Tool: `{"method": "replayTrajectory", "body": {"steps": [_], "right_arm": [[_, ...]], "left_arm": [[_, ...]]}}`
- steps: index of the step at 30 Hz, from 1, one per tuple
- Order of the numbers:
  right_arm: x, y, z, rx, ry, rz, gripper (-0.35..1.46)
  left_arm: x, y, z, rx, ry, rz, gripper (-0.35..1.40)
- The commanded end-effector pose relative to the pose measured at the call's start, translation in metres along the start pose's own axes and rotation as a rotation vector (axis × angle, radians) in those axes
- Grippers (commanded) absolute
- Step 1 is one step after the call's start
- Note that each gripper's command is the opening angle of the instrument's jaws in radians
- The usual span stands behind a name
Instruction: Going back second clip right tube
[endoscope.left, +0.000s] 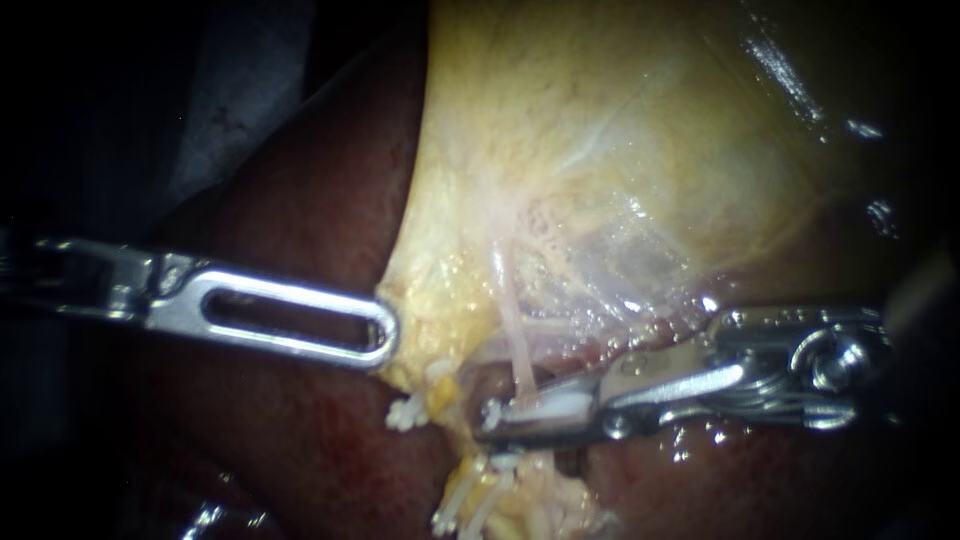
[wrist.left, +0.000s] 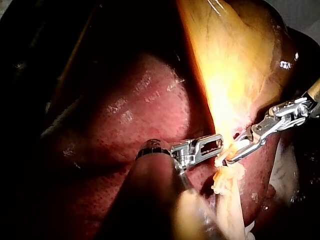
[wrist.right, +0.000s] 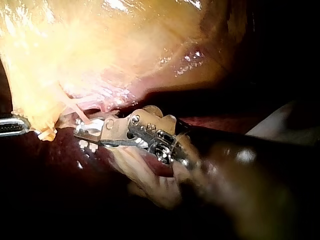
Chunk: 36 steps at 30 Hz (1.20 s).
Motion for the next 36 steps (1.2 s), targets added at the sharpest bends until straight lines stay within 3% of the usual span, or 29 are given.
{"method": "replayTrajectory", "body": {"steps": [1,19,22,26,36], "right_arm": [[0.0,0.0,0.0,0.0,0.0,0.0,-0.35],[0.0,-0.0001,0.0,0.001,-0.001,-0.001,-0.35],[-0.0001,-0.0003,0.0,0.004,-0.004,-0.001,0.02],[0.0,-0.0007,0.0001,0.014,0.005,-0.062,0.32],[0.0,-0.0006,0.0005,0.017,0.016,-0.128,0.46]], "left_arm": [[0.0,0.0,0.0,-0.001,0.0,0.0,-0.35],[0.0001,-0.0001,0.0001,-0.001,-0.001,0.0,-0.35],[0.0001,-0.0001,0.0001,-0.001,-0.001,0.0,-0.35],[0.0001,-0.0001,0.0001,-0.002,-0.001,0.0,-0.35],[0.0001,-0.0001,0.0001,-0.002,-0.001,0.0,-0.35]]}}
